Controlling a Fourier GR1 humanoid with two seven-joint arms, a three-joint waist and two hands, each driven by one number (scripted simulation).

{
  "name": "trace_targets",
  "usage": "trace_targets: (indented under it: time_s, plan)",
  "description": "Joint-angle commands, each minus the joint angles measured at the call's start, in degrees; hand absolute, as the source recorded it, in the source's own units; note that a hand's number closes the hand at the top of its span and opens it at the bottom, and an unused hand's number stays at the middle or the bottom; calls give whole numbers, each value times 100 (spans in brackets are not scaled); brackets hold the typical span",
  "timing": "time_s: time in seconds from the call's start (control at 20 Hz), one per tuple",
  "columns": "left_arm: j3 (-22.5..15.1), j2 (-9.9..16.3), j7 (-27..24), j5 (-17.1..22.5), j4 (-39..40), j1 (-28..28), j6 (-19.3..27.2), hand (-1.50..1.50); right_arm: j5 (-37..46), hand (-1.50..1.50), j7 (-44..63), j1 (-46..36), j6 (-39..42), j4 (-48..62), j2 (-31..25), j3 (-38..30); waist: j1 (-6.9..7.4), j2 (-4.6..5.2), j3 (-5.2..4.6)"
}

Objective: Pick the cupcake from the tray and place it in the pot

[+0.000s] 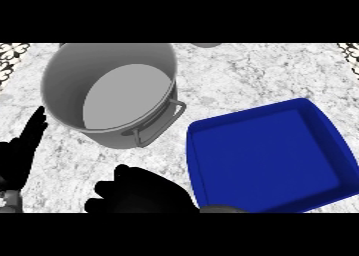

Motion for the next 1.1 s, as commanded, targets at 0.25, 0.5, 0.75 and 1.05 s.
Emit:
trace_targets:
  time_s: [0.25, 0.5, 0.75, 1.05]
  plan:
    - [-81, -165, 32, -49, -369, 343, -63, 0, -1795, 150, 117, -1328, -905, 1207, 50, -1054, 69, 20, -5]
    - [-116, -224, 47, -285, -220, 160, 1, 0, -2122, 150, -270, -2014, -1492, 2261, 50, -1227, 38, 25, -4]
    - [-33, -207, -206, -244, 149, -70, -112, 0, -2955, 150, -550, -3210, -2034, 3637, 50, -1222, 140, 46, -10]
    - [-114, -241, 216, -304, 47, -431, -97, 0, -3482, 150, -1113, -4178, -2520, 5215, 50, -994, 332, 100, -16]
